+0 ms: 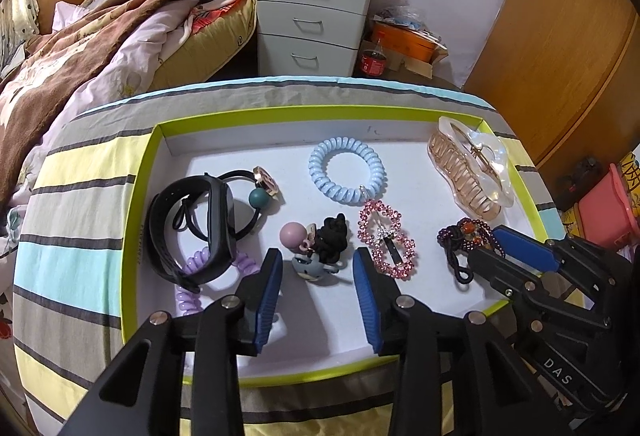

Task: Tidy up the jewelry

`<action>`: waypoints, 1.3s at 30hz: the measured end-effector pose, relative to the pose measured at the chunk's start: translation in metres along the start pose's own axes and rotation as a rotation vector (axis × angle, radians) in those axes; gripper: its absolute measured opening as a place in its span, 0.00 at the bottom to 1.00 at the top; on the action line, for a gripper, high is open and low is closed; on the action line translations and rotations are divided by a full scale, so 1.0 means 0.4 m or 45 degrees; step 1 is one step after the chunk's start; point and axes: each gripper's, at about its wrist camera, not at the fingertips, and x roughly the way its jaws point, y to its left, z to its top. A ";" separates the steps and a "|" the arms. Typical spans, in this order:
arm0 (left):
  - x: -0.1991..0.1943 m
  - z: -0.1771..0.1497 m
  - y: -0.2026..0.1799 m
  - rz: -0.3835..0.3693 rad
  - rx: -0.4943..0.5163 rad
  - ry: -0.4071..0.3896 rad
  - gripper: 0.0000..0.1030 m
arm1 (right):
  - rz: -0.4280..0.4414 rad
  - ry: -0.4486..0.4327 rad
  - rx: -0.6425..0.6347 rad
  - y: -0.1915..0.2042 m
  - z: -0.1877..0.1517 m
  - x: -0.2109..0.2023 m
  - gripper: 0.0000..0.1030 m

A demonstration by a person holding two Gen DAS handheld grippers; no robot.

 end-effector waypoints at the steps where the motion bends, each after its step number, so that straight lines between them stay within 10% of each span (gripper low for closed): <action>1: 0.000 0.000 0.001 -0.001 0.001 -0.001 0.39 | -0.002 -0.001 0.002 -0.001 -0.001 -0.001 0.29; 11: -0.009 -0.003 0.004 0.007 0.004 -0.005 0.43 | -0.002 -0.028 0.035 -0.002 -0.003 -0.025 0.30; 15: -0.022 -0.009 -0.001 0.017 0.004 -0.012 0.46 | 0.005 -0.046 0.056 -0.004 -0.009 -0.041 0.46; 39: -0.193 -0.148 -0.015 0.133 -0.026 -0.247 0.48 | -0.033 -0.259 0.207 0.028 -0.095 -0.208 0.46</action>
